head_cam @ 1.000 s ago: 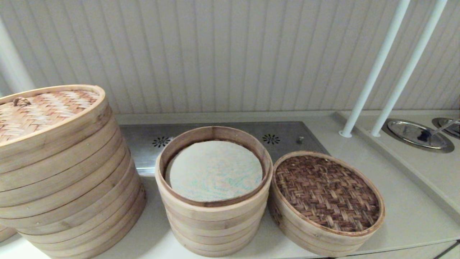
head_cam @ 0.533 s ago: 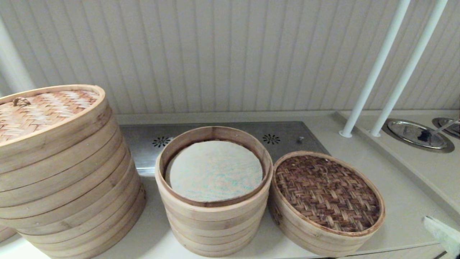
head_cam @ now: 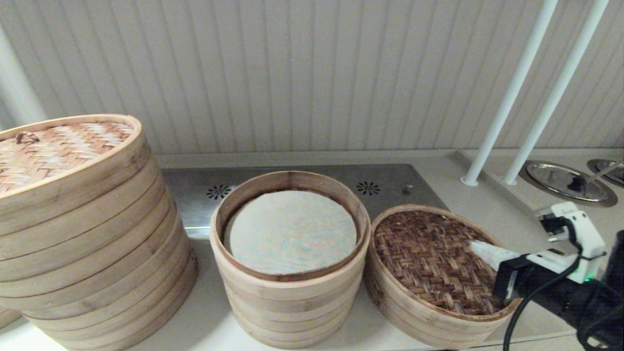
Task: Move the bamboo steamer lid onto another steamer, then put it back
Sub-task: Pick up the steamer
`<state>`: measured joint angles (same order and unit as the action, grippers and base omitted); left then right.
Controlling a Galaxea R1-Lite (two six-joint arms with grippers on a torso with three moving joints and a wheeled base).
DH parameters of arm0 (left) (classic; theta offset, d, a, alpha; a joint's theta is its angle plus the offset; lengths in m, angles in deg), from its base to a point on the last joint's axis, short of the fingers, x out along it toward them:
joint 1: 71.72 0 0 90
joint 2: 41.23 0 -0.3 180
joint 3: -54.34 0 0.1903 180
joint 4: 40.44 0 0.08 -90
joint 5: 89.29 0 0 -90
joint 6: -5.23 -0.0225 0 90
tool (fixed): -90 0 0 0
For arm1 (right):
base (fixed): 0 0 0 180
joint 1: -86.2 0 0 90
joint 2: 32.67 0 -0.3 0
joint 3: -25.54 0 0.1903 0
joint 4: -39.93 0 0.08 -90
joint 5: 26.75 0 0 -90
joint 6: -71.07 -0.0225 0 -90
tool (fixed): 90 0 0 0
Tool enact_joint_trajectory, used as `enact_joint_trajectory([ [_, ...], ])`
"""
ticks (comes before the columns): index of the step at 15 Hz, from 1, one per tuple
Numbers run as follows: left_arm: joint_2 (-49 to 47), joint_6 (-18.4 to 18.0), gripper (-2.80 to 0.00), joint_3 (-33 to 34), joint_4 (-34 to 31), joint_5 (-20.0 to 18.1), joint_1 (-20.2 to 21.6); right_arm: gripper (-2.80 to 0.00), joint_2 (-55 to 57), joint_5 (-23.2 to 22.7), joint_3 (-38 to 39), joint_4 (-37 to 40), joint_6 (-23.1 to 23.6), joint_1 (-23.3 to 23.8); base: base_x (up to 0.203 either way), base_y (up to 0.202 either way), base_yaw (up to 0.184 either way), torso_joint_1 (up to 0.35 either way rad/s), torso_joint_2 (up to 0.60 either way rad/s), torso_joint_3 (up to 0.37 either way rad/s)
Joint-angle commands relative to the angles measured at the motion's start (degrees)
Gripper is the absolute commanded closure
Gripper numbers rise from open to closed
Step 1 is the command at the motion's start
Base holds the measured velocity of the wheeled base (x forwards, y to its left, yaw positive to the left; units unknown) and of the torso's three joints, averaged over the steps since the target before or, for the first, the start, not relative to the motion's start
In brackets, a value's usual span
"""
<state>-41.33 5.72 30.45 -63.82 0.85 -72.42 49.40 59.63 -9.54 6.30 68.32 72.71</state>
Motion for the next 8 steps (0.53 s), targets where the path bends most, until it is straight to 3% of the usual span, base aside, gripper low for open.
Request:
enact_joint_trajectory([
  [1, 0.0, 0.0, 0.00, 0.0, 0.0, 0.0, 0.0, -2.80, 8.6, 2.1, -2.5, -0.8, 0.3, -3.1, 0.000, 0.000, 0.000, 0.000, 0.00, 0.000],
  [3, 0.0, 0.0, 0.00, 0.0, 0.0, 0.0, 0.0, -2.80, 10.3, 4.8, -3.0, -1.1, 0.0, -6.2, 0.000, 0.000, 0.000, 0.000, 0.00, 0.000],
  [8, 0.0, 0.0, 0.00, 0.0, 0.0, 0.0, 0.0, -2.80, 11.7, 5.0, -3.5, -1.3, -1.2, -5.9, 0.000, 0.000, 0.000, 0.000, 0.00, 0.000],
])
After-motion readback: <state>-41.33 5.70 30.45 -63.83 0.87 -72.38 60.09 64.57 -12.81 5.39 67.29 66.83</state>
